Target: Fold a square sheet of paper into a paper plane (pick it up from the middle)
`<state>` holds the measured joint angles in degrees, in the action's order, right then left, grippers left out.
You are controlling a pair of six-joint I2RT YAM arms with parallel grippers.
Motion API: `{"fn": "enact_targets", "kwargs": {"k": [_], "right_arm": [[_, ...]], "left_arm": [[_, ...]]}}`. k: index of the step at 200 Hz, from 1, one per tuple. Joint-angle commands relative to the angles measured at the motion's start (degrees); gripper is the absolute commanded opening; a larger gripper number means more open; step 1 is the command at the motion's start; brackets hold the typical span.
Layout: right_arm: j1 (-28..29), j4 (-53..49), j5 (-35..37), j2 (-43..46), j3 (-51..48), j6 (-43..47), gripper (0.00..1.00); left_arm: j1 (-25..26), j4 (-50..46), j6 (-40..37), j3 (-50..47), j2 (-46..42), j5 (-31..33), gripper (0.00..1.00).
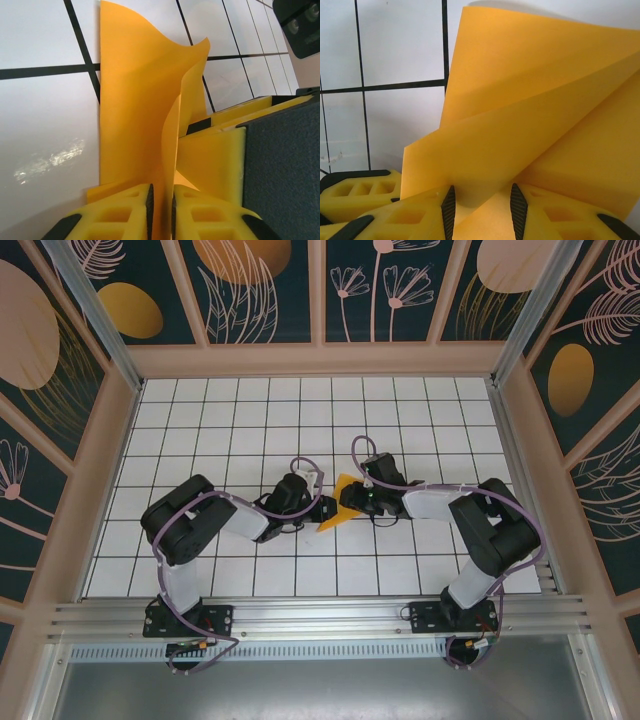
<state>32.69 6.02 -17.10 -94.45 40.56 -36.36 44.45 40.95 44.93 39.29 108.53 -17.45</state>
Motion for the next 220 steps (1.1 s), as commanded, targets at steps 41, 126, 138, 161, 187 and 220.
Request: {"fn": "enact_targets", "kwargs": {"k": [41,126,138,161,187,220], "right_arm": [[-0.69,-3.6,-2.68,0.3,-1.78,-0.38,0.41],[-0.96,-4.66,-1.17,0.53,-2.23,0.39,0.44],[-0.96,-4.27,-1.61,1.13,-2.28,0.5,0.45],[-1.0,-3.99,-2.05,2.78,-2.01,0.59,0.47],[-0.99,-5.17,-1.38,2.97,-0.89,1.33,0.47],[-1.03,-5.6,-1.01,1.8,0.26,1.82,0.46]], "left_arm": [[-0.5,4.81,2.13,-1.44,1.24,-6.18,0.08],[-1.2,7.72,4.63,-3.08,2.02,-6.72,0.07],[-1.2,7.7,4.65,-3.09,2.1,-6.63,0.07],[-1.43,7.65,4.97,-3.16,2.32,-6.45,0.07],[-1.38,7.64,5.25,-3.06,2.73,-6.54,0.06],[-1.38,7.65,5.41,-3.08,3.07,-6.54,0.06]]}}
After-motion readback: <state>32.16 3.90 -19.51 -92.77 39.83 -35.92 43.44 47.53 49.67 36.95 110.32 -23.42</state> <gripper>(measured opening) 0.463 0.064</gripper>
